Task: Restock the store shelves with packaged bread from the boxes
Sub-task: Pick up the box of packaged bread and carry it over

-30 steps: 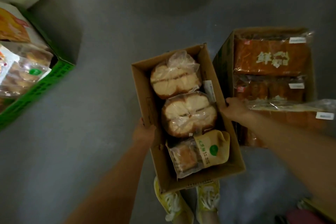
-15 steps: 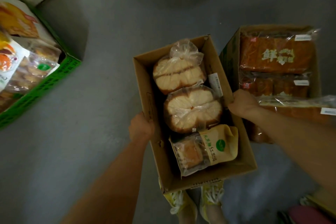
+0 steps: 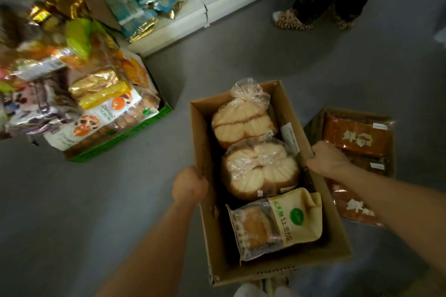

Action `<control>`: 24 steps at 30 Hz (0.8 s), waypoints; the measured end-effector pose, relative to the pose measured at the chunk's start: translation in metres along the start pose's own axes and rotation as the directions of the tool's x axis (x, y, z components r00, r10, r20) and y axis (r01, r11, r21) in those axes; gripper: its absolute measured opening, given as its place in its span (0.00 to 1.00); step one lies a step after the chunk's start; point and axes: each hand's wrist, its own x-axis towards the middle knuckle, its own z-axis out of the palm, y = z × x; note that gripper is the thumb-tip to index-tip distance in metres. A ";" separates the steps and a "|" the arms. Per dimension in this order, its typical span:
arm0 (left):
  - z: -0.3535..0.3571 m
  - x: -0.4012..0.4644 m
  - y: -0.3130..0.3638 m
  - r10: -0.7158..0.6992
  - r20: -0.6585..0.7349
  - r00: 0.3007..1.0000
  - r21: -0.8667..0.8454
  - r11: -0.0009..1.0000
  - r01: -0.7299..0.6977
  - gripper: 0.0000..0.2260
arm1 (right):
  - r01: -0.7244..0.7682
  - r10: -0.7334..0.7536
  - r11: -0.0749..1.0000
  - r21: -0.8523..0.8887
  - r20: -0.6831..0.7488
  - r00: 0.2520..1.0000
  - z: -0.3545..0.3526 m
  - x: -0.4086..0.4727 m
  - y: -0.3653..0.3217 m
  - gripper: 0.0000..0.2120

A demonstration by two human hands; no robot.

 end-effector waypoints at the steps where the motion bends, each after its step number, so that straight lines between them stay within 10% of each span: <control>1: -0.016 -0.010 -0.002 -0.006 -0.015 1.000 -0.008 1.000 0.006 0.07 | 0.017 -0.017 1.000 -0.014 -0.008 1.000 -0.011 -0.011 -0.011 0.03; 24: -0.301 -0.193 -0.219 -0.345 -0.323 0.881 -0.419 0.887 0.194 0.05 | 0.612 -0.613 0.750 -0.251 0.086 0.786 -0.073 -0.225 -0.364 0.08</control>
